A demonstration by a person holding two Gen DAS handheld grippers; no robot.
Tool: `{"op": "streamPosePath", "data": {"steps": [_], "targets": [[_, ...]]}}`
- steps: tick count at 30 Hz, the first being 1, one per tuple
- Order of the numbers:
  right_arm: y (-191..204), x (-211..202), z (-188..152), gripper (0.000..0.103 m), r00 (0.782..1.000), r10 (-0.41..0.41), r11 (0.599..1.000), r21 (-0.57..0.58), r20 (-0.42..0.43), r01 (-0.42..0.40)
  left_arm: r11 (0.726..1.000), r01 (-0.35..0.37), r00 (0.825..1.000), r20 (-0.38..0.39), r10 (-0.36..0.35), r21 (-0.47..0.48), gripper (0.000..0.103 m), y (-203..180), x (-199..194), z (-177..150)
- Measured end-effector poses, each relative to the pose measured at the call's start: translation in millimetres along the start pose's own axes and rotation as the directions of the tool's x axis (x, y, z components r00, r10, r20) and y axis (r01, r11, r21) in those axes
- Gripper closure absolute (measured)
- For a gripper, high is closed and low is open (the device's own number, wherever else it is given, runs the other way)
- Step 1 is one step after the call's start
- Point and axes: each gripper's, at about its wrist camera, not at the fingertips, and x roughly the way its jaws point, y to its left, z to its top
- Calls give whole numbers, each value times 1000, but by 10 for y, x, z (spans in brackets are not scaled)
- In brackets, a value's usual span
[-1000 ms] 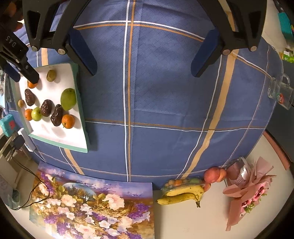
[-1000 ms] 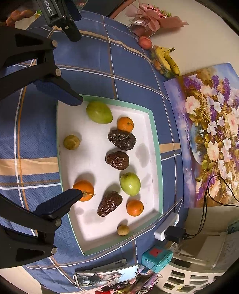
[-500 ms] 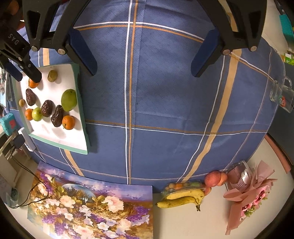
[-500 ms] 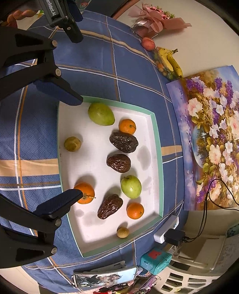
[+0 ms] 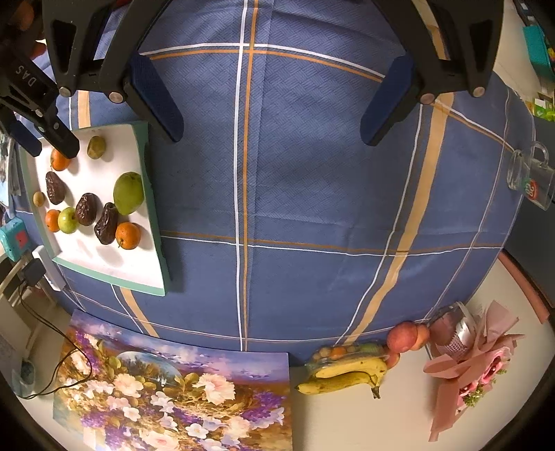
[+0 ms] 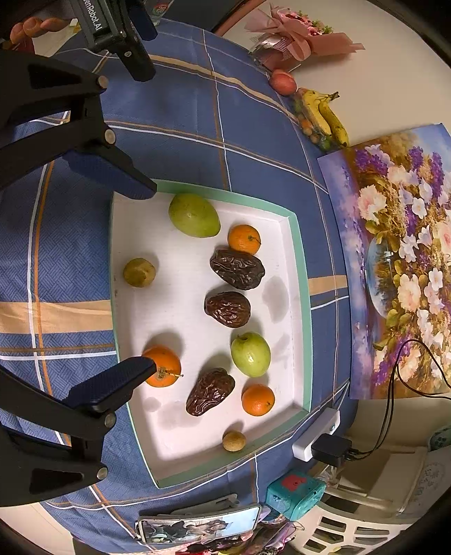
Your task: Organize fruits
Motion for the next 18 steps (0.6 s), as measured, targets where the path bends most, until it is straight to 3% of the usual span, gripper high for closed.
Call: {"op": "streamPosePath", "data": {"steps": [18], "targets": [[5,10,-1,11,1000,1,1000,-1,-6,-1,1000,-8,1000,-25,7,-14,0,7,32,-19]]}}
